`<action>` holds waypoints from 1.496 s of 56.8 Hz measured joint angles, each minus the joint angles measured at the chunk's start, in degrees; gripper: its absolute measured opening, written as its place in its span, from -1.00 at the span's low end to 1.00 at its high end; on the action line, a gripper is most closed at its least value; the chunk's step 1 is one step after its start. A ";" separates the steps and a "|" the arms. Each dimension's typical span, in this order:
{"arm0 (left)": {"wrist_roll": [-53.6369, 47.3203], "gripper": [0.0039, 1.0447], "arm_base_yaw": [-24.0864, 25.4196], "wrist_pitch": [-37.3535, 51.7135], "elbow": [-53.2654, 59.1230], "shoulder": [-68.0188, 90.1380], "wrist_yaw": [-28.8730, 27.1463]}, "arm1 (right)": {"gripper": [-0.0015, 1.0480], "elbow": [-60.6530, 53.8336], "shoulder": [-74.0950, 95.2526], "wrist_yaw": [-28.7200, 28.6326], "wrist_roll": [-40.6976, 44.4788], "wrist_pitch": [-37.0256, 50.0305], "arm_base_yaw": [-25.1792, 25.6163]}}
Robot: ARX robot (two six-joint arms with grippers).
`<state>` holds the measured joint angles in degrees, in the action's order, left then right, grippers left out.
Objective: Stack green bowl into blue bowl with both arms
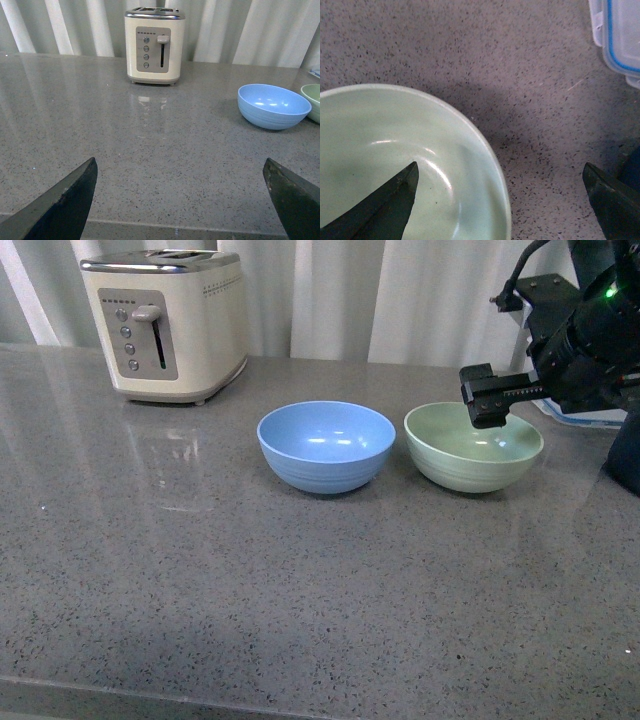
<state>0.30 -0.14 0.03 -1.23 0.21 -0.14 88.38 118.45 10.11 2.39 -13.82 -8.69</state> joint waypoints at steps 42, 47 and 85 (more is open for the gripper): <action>0.00 0.87 0.00 0.00 0.00 0.00 0.00 | -0.81 1.88 3.10 1.57 -0.90 -1.14 0.00; 0.00 0.87 0.00 0.00 0.00 0.00 0.00 | -0.97 1.88 2.27 0.35 -2.03 -0.35 0.00; 0.00 0.87 0.00 0.00 0.00 0.00 0.00 | -0.97 -5.31 -16.87 -4.52 1.53 5.35 -8.63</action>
<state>0.30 -0.14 0.03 -1.23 0.21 -0.14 83.07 101.58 5.58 3.92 -8.47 -17.32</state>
